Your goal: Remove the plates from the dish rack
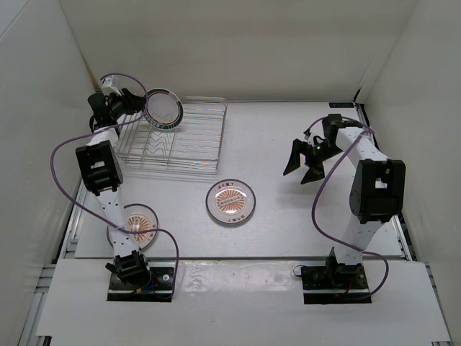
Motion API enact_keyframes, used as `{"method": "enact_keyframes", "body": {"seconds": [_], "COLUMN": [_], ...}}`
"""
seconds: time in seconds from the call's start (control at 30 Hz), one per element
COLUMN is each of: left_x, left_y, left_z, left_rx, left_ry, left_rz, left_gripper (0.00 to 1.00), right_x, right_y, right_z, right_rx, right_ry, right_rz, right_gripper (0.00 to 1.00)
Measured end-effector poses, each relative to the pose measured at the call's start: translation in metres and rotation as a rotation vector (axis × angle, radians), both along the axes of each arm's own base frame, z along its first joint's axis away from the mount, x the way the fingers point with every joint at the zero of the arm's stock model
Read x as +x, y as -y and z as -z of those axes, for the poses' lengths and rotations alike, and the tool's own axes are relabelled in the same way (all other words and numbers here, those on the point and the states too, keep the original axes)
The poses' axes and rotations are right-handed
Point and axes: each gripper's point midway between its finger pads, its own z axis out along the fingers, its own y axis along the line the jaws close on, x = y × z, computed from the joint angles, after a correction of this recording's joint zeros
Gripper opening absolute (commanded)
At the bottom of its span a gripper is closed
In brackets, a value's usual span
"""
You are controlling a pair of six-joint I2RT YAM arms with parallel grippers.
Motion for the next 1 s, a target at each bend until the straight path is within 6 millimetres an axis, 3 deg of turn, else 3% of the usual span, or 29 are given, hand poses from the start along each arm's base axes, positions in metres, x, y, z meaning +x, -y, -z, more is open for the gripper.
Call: {"method": "enact_keyframes", "body": {"seconds": [0.23, 0.33, 0.37, 0.57, 0.73, 1.0], "left_x": [0.002, 0.001, 0.000, -0.005, -0.006, -0.007], "left_y": [0.004, 0.005, 0.005, 0.011, 0.012, 0.009], "left_z": [0.002, 0.004, 0.003, 0.005, 0.003, 0.002], "left_rx": [-0.013, -0.028, -0.033, -0.057, -0.070, -0.080], "left_ry": [0.013, 0.010, 0.014, 0.033, 0.038, 0.042], "left_rz": [0.002, -0.002, -0.002, 0.022, 0.028, 0.025], "left_gripper": [0.43, 0.32, 0.24, 0.05, 0.00, 0.00], "right_x": [-0.006, -0.006, -0.006, -0.005, -0.004, -0.004], "right_y": [0.000, 0.000, 0.000, 0.000, 0.000, -0.002], "right_z": [0.006, 0.006, 0.006, 0.007, 0.009, 0.012], "right_rx": [-0.002, -0.003, -0.002, -0.001, 0.001, 0.007], "right_ry": [-0.048, -0.057, -0.059, -0.076, -0.085, -0.100], "right_rz": [0.000, 0.000, 0.001, 0.000, 0.001, 0.003], "right_gripper": [0.90, 0.90, 0.90, 0.90, 0.90, 0.90]}}
